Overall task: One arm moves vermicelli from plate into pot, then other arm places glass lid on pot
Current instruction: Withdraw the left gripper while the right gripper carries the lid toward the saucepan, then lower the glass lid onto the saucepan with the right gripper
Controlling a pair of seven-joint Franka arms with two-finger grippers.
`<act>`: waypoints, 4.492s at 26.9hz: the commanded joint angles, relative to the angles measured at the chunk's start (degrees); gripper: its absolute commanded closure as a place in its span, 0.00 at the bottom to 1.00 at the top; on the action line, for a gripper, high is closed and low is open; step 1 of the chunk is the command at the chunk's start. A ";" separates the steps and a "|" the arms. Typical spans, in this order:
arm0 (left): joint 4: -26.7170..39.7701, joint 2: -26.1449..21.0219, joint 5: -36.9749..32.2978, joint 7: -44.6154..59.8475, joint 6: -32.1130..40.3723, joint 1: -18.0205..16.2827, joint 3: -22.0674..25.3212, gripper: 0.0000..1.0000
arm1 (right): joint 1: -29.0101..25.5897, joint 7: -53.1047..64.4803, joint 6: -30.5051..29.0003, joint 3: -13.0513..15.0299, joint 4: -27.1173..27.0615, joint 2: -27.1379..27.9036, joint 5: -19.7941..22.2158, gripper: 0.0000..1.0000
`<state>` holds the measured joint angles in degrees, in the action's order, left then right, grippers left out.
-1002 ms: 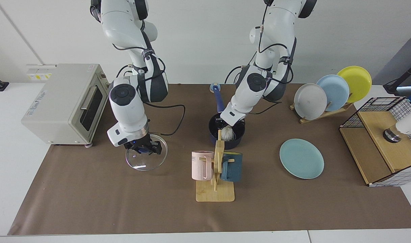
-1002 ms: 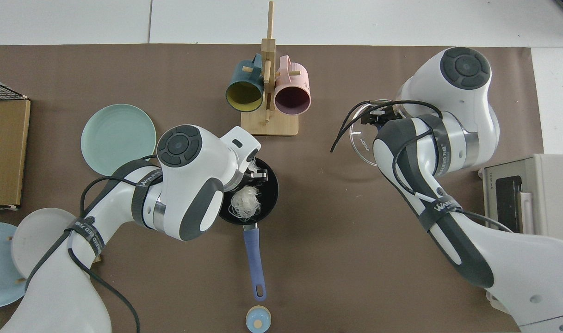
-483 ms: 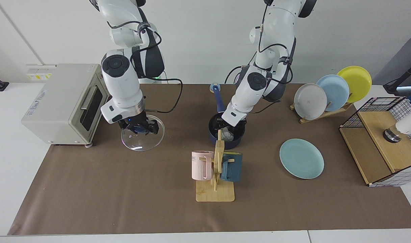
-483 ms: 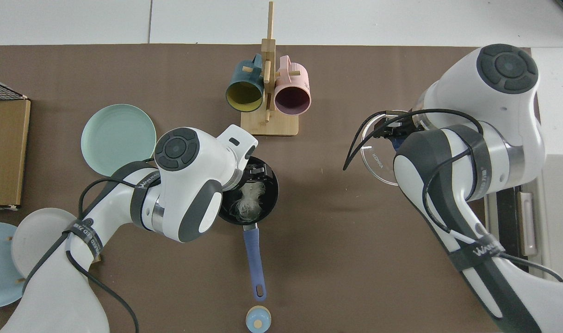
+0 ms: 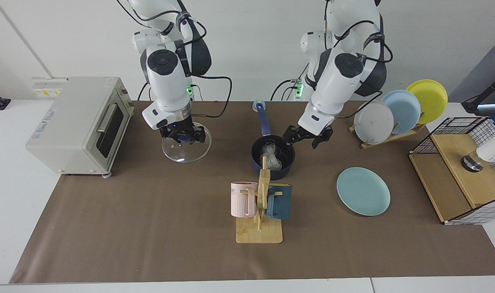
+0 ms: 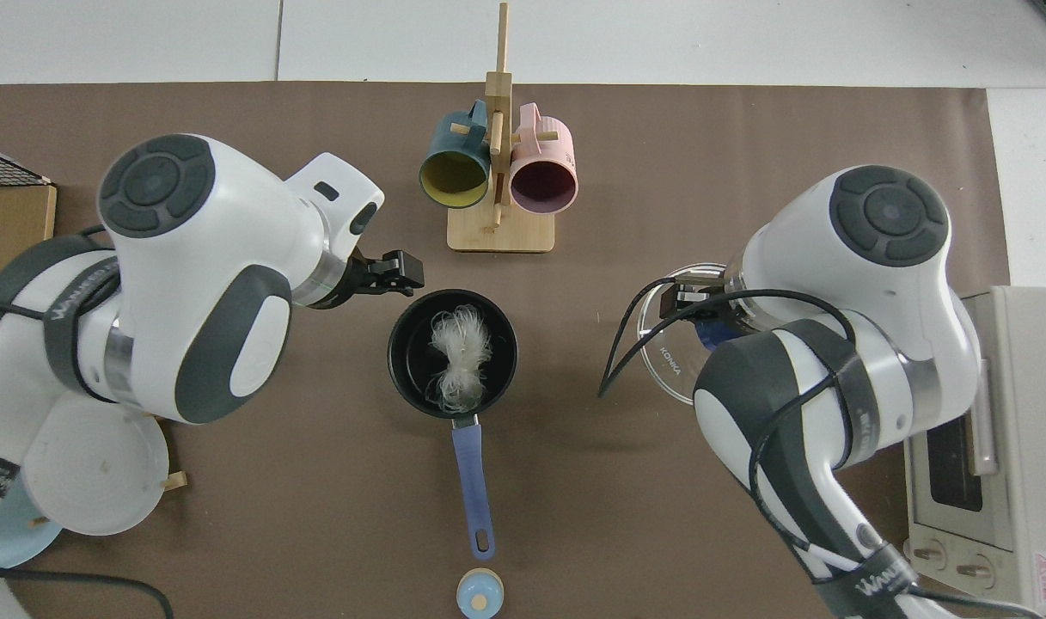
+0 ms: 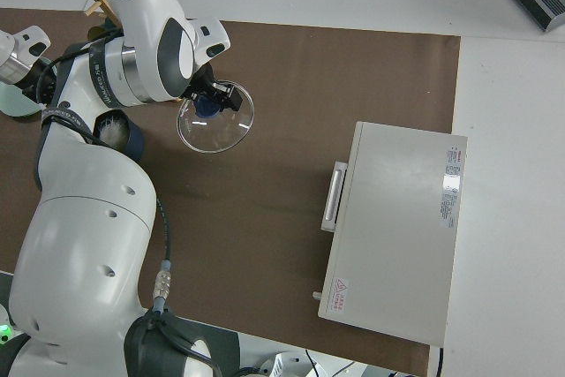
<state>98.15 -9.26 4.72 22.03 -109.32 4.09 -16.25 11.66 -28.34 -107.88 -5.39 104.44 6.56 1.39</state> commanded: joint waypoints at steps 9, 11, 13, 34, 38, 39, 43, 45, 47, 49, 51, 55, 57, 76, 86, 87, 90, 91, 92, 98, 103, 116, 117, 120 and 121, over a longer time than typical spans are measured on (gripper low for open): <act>-0.24 11.18 -1.03 -20.96 12.99 -0.13 13.52 0.00 | -0.32 -19.46 -1.81 -10.25 1.38 -3.05 -0.43 1.00; 0.03 11.63 -1.03 -24.29 12.99 -1.88 14.06 0.00 | -0.32 -21.22 -1.72 -11.48 0.42 -2.61 -0.43 1.00; 0.03 11.63 -1.03 -27.64 12.81 -3.38 14.06 0.00 | -0.23 -23.50 -1.72 -12.36 -0.99 -1.91 -0.43 1.00; -0.23 11.63 -2.79 -27.04 13.78 -3.65 16.08 0.00 | 9.17 -47.42 4.52 -17.02 -28.84 20.94 5.02 1.00; -0.24 11.63 -2.79 -27.04 13.78 -3.65 16.08 0.00 | 11.63 -50.58 4.17 -16.58 -32.36 24.72 6.77 1.00; -0.24 11.63 -2.79 -27.12 13.78 -3.65 16.08 0.00 | 11.64 -51.02 3.90 -16.67 -32.89 25.34 7.04 1.00; -0.15 11.80 -4.01 -27.13 16.23 -3.47 15.99 0.00 | 11.72 -51.38 3.20 -16.58 -33.69 27.01 7.31 1.00; -0.15 12.15 -4.72 -27.30 17.73 -3.38 15.99 0.00 | 11.90 -51.47 2.06 -16.58 -34.04 27.80 7.74 1.00; -0.06 12.16 -4.72 -26.95 17.91 -3.47 16.08 0.00 | 12.42 -52.16 0.92 -16.50 -34.04 28.77 8.10 1.00; 0.03 12.16 -4.63 -26.51 17.48 -3.64 16.08 0.00 | 12.69 -52.69 -0.22 -16.50 -34.13 29.47 8.97 1.00; -0.06 12.16 -4.55 -25.64 17.21 -3.65 16.17 0.00 | 12.60 -52.78 -1.11 -16.41 -34.13 29.91 9.06 1.00; 0.03 12.16 -4.55 -21.25 16.86 -3.47 16.08 0.00 | 12.69 -52.78 -1.46 -16.32 -34.13 30.61 9.42 1.00; 0.03 12.16 -4.55 -19.83 16.86 -3.47 16.08 0.00 | 12.78 -52.87 -1.81 -16.32 -34.04 30.70 9.50 1.00; -0.67 12.16 -4.72 -20.09 17.39 -3.56 15.90 0.00 | 13.39 -52.96 -2.08 -16.76 -31.23 31.41 14.95 1.00; -0.67 12.24 -4.63 -20.09 17.21 -3.12 15.29 0.00 | 13.39 -52.87 -1.37 -16.85 -30.97 31.32 16.18 1.00; -0.67 12.16 -4.63 -20.09 17.21 -3.12 15.29 0.00 | 13.39 -52.87 -1.29 -16.85 -30.97 31.32 16.27 1.00; -0.67 12.24 -4.63 -20.09 17.12 -3.21 15.38 0.00 | 13.31 -52.79 -1.28 -16.85 -30.97 31.06 16.88 1.00; -0.67 12.24 -4.63 -20.09 17.21 -3.21 15.38 0.00 | 13.31 -52.78 -1.20 -16.85 -30.97 30.97 16.89 1.00; -0.67 12.24 -4.63 -20.09 17.21 -3.21 15.29 0.00 | 13.22 -52.87 -1.11 -16.85 -30.97 30.97 16.89 1.00; -0.67 12.24 -4.63 -20.09 17.21 -3.12 15.29 0.00 | 13.04 -52.87 -1.20 -16.93 -30.97 30.97 16.71 1.00; -0.67 12.24 -4.63 -20.09 17.21 -3.12 15.29 0.00 | 12.52 -53.05 -1.99 -16.93 -30.00 30.88 15.92 1.00; -0.67 12.24 -4.63 -20.09 17.21 -3.12 15.29 0.00 | 12.25 -53.05 -2.16 -17.11 -27.89 30.35 14.95 1.00; -0.67 12.24 -4.63 -20.09 17.21 -3.12 15.29 0.00 | 12.25 -53.05 -2.16 -17.11 -27.89 30.35 14.95 1.00; -0.67 12.24 -4.63 -20.09 17.21 -3.38 15.29 0.00 | 12.25 -53.05 -2.08 -17.11 -27.80 30.35 14.87 1.00; -0.67 12.24 -4.63 -20.09 17.21 -3.38 15.29 0.00 | 12.25 -53.13 -2.08 -17.11 -27.80 30.35 14.87 1.00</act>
<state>97.16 2.21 1.23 1.01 -92.49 0.50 -1.05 24.86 -79.34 -109.34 -21.88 73.61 37.65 16.38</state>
